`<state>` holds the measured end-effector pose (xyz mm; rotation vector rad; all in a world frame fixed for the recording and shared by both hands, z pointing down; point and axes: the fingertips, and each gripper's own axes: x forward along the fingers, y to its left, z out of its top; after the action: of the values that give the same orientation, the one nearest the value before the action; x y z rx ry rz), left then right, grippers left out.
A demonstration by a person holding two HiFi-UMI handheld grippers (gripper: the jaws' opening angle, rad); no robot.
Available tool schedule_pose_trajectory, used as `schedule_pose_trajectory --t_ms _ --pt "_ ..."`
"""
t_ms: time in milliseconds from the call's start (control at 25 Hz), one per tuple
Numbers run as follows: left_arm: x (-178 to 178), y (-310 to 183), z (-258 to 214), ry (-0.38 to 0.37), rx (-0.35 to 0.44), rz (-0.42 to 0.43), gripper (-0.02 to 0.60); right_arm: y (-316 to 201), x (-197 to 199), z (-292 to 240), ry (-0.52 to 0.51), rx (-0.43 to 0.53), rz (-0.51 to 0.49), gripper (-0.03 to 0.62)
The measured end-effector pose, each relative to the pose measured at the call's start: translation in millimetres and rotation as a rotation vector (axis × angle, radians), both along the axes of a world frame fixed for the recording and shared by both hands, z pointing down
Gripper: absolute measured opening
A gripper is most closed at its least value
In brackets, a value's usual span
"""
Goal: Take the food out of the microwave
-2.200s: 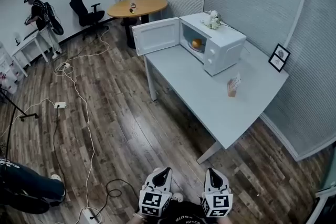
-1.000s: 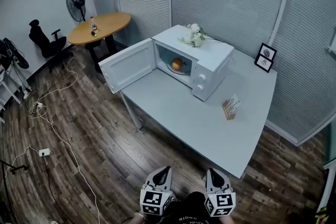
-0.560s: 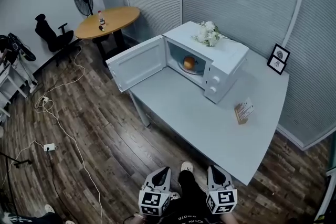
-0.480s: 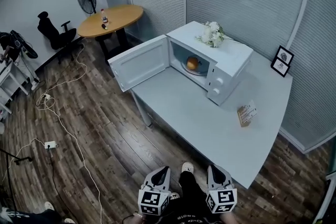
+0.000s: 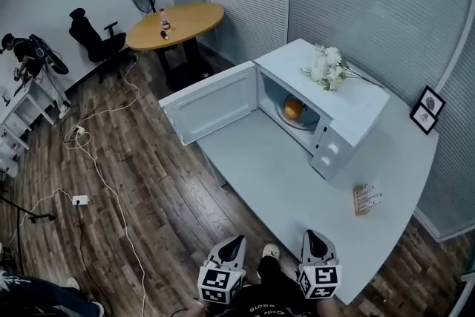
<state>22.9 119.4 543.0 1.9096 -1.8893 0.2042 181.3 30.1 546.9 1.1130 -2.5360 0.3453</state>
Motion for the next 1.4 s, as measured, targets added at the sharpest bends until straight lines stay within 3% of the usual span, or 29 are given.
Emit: schedule_pose_trajectory --t_ms 720,920,1400 --pt "-5 -145 0 0.032 -0.008 0.004 0.008 -153 -40 -16 -0.06 0.032 -0.009 0.003" --pt "-7 -164 2 0.03 -0.021 0.041 0.008 -171 -51 -28 -0.095 0.04 0.016 0.003" --pt "-57 -232 -10 0.017 0.016 0.174 0.008 -210 -92 -36 -0.074 0.046 0.154 0.005"
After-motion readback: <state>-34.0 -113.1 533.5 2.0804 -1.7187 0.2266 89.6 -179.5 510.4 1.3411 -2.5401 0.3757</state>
